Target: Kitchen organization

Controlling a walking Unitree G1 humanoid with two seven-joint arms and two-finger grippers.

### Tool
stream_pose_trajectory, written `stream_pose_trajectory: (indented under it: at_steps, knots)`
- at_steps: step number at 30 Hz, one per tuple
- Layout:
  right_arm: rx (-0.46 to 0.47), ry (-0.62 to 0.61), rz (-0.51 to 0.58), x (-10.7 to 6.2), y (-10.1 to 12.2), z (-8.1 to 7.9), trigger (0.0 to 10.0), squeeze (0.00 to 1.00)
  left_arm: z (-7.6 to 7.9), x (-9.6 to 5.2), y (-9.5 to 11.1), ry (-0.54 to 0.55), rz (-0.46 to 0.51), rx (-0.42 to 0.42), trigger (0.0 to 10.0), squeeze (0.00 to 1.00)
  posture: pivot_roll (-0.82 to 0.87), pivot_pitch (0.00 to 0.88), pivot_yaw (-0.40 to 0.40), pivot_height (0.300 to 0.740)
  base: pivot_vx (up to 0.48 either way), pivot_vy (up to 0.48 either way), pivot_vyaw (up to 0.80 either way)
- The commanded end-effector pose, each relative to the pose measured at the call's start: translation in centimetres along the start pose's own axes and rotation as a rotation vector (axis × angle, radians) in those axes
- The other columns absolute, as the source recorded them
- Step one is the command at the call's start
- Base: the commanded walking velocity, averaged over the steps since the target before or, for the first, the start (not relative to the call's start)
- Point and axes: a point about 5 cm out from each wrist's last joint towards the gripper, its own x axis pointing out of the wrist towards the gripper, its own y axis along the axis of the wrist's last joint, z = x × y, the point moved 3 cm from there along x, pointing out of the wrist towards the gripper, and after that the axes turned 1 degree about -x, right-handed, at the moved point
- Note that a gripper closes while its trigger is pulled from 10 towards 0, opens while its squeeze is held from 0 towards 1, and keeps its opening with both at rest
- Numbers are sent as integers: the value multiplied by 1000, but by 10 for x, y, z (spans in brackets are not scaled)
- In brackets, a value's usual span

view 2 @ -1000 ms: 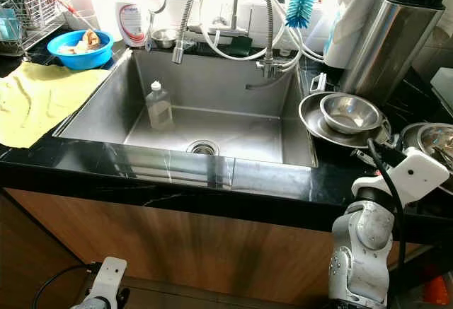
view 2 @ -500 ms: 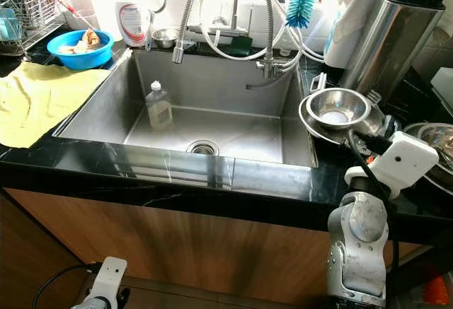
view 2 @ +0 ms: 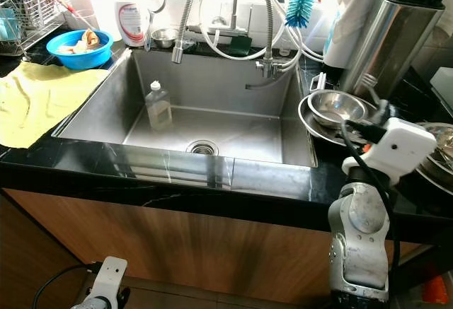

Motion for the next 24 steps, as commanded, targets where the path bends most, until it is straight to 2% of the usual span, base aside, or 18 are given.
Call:
stream_pose_trajectory:
  at_steps: [1,4,10,12,16,17,18,20,24]
  knots:
    - [49,88,-5,3,5,-16,10000,0,0,0,-1,2,-6,1,10000,0,-132,0,-55,740,0,0,0]
    - [110,253,-68,4,0,-38,10000,0,0,0,-1,3,-5,2,10000,0,-133,0,-54,740,0,0,0]
    - [68,403,-114,7,-6,-57,10000,0,0,0,0,5,-3,2,10000,0,-130,0,-56,740,0,0,0]
    - [47,520,-196,9,-21,-70,10000,0,0,0,0,6,-4,3,10000,0,-129,0,-55,740,0,0,0]
    - [-1,568,-306,9,-43,-73,10000,0,1,0,-1,6,-5,2,10000,0,-127,0,-57,740,0,0,0]
    - [55,568,-323,9,-47,-75,10000,0,1,0,-1,5,-5,2,10000,0,-124,0,-57,740,0,0,0]
    - [69,583,-327,8,-49,-77,10000,0,1,0,-1,4,-5,2,10000,0,-121,0,-58,740,0,0,0]
    - [58,593,-325,7,-49,-78,10000,0,1,0,-1,4,-5,2,10000,0,-121,0,-58,740,0,0,0]
    - [28,613,-398,2,-67,-75,10000,0,1,0,-2,3,-8,7,10000,0,-121,0,-54,740,0,0,0]
